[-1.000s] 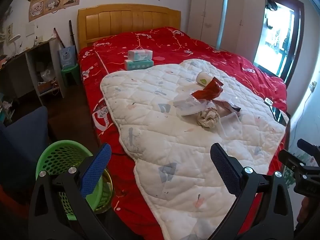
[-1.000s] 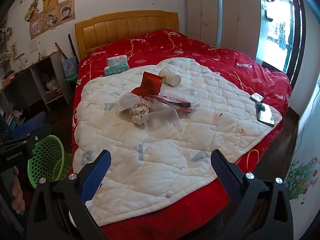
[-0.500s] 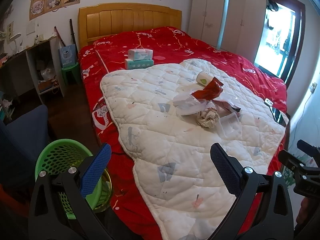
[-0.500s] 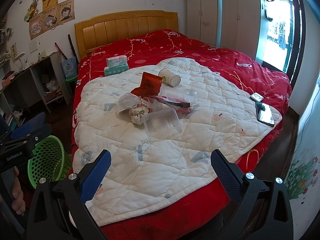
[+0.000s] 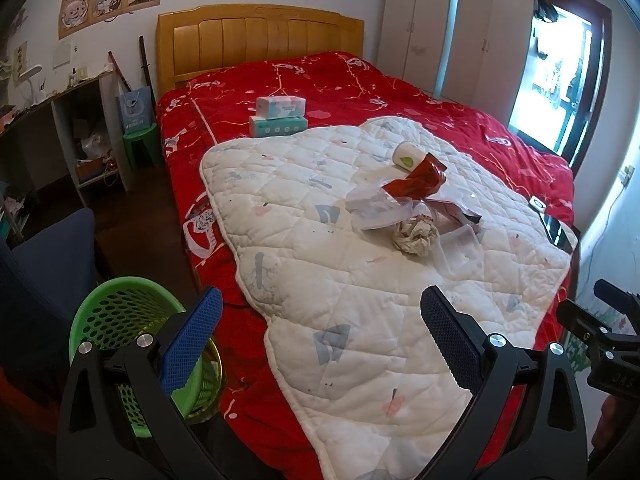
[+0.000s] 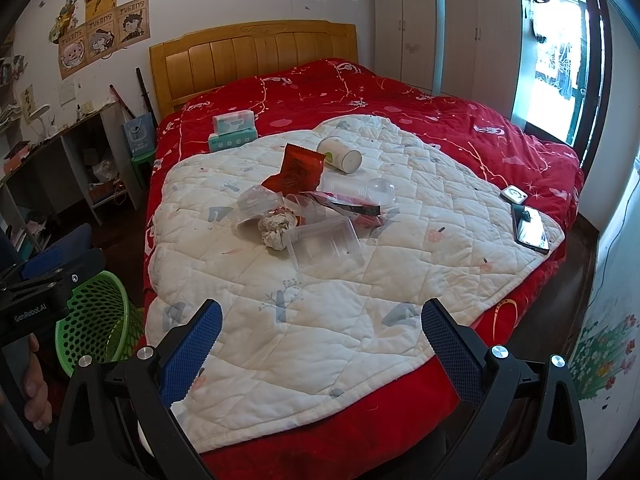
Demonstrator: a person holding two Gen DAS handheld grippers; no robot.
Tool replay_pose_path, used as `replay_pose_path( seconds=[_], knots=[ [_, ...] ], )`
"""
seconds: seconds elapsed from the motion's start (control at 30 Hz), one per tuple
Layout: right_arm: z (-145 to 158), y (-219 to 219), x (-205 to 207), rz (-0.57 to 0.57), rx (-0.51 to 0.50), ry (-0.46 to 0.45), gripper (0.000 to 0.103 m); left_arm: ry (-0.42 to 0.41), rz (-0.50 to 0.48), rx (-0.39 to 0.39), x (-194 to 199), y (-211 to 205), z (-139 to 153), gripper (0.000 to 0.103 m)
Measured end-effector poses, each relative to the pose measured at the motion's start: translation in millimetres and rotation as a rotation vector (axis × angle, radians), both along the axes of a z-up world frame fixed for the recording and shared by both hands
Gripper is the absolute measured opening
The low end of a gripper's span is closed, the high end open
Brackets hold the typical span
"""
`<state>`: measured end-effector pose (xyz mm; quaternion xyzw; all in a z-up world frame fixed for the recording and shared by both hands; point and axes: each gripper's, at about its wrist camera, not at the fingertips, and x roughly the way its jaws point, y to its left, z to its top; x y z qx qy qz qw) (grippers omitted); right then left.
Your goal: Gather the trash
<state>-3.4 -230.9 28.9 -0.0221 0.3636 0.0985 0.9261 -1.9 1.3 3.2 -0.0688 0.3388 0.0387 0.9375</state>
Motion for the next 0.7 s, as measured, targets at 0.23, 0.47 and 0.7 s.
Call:
replay_pose_path(
  seconds=[0.23, 0.47, 0.7],
  knots=[
    [-1, -1, 1, 0.000, 0.002, 0.001, 0.097, 0.009, 0.000, -0.005, 2, 1, -1, 0.098],
    [-5, -1, 3, 0.000, -0.001, 0.005, 0.097, 0.017, 0.009, -0.006, 6, 2, -2, 0.098],
    [-6, -1, 3, 0.001, 0.003, 0.007, 0.097, 0.025, 0.014, -0.008, 10, 4, -4, 0.098]
  ],
)
